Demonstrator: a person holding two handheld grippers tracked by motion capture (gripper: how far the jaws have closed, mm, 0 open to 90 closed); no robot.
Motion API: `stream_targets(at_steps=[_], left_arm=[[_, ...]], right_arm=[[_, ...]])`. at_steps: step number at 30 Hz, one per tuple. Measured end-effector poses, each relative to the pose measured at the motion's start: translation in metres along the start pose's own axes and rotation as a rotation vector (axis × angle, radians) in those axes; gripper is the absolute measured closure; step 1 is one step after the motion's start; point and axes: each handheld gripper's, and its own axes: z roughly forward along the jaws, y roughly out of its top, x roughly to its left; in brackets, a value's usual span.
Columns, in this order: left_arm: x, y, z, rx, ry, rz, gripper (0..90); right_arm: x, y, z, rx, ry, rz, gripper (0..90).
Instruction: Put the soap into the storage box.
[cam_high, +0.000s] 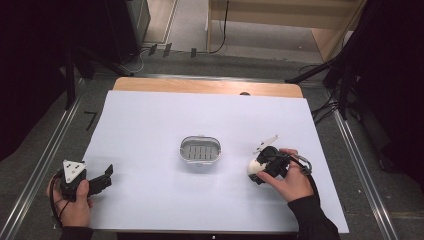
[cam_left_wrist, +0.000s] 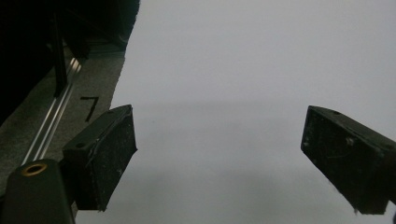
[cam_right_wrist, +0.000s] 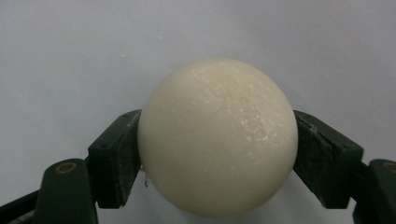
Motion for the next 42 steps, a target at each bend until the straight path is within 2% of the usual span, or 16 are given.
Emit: stream_targets(at_steps=[11, 16, 21, 24, 42], left_arm=[[0.000, 0.000, 0.000, 0.001, -0.001, 0.000, 10.8], [0.000, 0.000, 0.000, -0.001, -0.003, 0.000, 10.8], [0.000, 0.000, 0.000, -0.002, -0.002, 0.000, 11.0], [0.000, 0.000, 0.000, -0.003, -0.003, 0.000, 10.9], [0.000, 0.000, 0.000, -0.002, -0.006, 0.005, 12.1]], right_arm=[[-0.002, 0.000, 0.000, -0.001, 0.011, 0.025, 24.8], [-0.001, 0.000, -0.001, -0.002, -0.013, 0.014, 24.9], [-0.001, -0.001, -0.009, -0.043, -0.020, 0.030, 24.9], [0.000, 0.001, -0.014, -0.064, -0.004, 0.037, 24.9], [0.011, 0.022, -0.021, -0.080, 0.016, -0.003, 24.9]])
